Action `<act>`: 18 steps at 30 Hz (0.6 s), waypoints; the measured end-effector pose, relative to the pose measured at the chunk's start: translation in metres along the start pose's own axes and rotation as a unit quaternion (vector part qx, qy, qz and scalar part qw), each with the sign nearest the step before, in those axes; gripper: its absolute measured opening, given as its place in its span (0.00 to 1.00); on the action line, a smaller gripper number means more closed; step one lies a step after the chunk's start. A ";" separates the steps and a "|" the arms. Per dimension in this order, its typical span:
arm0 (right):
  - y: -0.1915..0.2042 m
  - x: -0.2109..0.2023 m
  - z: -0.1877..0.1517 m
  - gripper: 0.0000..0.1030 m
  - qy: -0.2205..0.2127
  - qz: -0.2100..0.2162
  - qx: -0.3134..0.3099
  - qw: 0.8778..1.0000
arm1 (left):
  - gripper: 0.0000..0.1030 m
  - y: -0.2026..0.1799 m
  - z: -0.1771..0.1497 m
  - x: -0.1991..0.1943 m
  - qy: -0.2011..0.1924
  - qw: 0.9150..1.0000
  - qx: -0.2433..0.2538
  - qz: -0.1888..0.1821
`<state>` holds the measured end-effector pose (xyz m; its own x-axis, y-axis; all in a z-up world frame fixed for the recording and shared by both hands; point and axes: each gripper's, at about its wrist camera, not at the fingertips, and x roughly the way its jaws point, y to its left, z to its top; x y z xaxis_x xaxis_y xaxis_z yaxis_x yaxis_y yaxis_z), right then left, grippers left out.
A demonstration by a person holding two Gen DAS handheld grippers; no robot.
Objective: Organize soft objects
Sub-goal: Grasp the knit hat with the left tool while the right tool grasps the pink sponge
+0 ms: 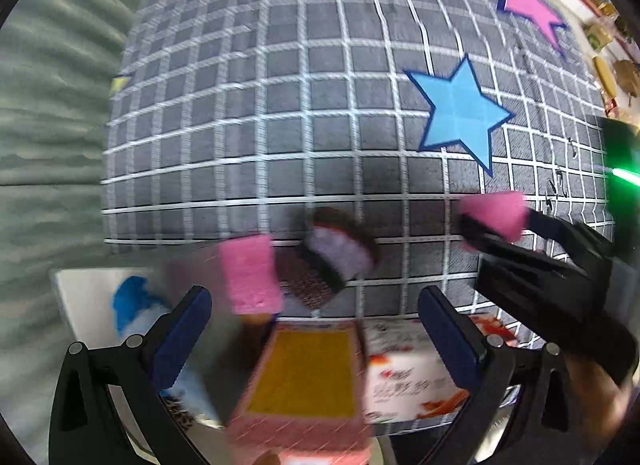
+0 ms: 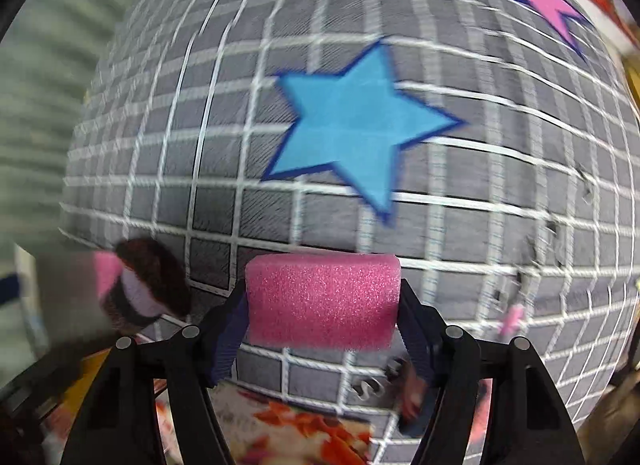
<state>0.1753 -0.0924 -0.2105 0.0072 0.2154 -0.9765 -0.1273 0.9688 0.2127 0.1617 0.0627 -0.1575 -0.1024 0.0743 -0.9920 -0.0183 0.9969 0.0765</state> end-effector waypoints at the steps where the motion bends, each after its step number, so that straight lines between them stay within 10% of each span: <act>1: -0.016 -0.013 0.000 0.68 -0.009 0.010 0.013 1.000 | 1.00 -0.004 0.005 0.005 0.009 1.000 0.001 0.000; 11: -0.066 -0.085 -0.024 0.68 -0.062 0.075 0.077 0.992 | 0.99 -0.036 0.040 0.081 0.129 0.988 0.041 0.077; 18: -0.070 -0.098 -0.049 0.68 -0.074 0.096 0.103 0.987 | 0.46 -0.040 0.033 0.095 0.151 0.984 0.057 0.081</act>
<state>0.1350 -0.1871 -0.1313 0.1490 0.3980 -0.9052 0.0632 0.9097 0.4104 0.1858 0.0312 -0.2581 -0.3862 0.2379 -0.8912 0.1316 0.9705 0.2021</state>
